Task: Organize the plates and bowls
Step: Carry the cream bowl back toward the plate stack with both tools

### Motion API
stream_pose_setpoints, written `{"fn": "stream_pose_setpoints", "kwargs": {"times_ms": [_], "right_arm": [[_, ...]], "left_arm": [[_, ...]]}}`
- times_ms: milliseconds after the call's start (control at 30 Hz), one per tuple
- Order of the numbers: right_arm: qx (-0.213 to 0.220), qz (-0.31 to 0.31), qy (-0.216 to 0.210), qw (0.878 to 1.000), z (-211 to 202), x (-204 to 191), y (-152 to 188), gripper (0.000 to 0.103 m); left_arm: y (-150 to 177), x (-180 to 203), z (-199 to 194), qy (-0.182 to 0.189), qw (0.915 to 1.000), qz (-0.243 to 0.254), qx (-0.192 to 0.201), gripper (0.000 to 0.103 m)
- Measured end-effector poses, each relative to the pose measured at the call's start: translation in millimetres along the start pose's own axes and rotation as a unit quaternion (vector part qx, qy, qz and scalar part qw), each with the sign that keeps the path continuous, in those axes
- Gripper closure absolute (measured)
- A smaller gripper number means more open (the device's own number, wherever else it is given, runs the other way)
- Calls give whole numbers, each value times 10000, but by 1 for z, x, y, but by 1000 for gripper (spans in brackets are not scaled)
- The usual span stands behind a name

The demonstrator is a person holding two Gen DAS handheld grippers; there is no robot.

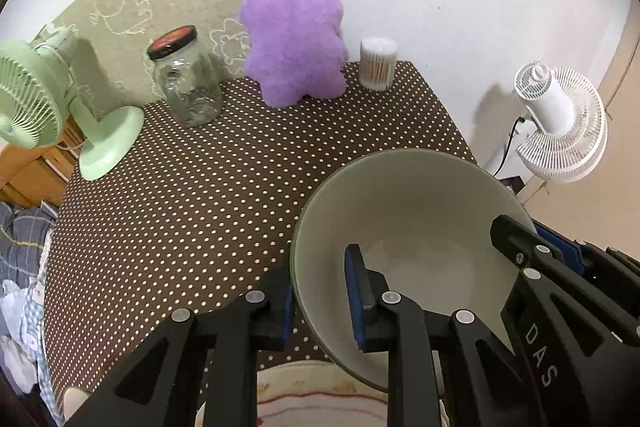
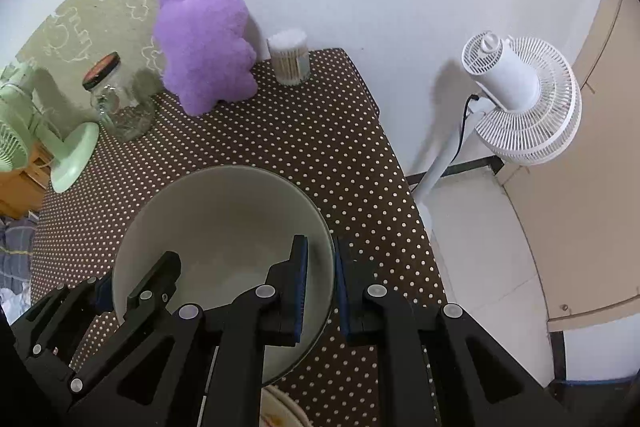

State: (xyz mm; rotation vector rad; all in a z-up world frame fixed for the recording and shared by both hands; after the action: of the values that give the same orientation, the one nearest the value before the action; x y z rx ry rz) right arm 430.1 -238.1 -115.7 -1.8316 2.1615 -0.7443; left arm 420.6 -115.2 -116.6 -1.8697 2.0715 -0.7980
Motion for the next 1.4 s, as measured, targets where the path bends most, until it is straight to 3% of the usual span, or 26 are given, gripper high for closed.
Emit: {"fn": "stream_pose_setpoints", "kwargs": {"times_ms": [567,1400], "right_arm": [[420,-92,-48,9991,-79,-25,6,87],[609,-220,-101,9979,-158,-125,57,87]], "left_arm": [[9,-21,-73,10,9990,-106,425,84],[54,-121,-151,40,9979,-267,588,84]]}}
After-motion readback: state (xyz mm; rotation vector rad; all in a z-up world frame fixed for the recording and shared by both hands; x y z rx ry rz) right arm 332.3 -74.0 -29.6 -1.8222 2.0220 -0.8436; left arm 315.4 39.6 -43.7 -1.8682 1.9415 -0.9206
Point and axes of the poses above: each gripper's, at about its wrist camera, not at the fingertips, and z roughly the way its jaws point, x to its right, y to its underside, the point moved 10 cm from there along z, roughly the way its jaws point, and after that the axes turned 14 degrees about y, right-handed, at the moved point
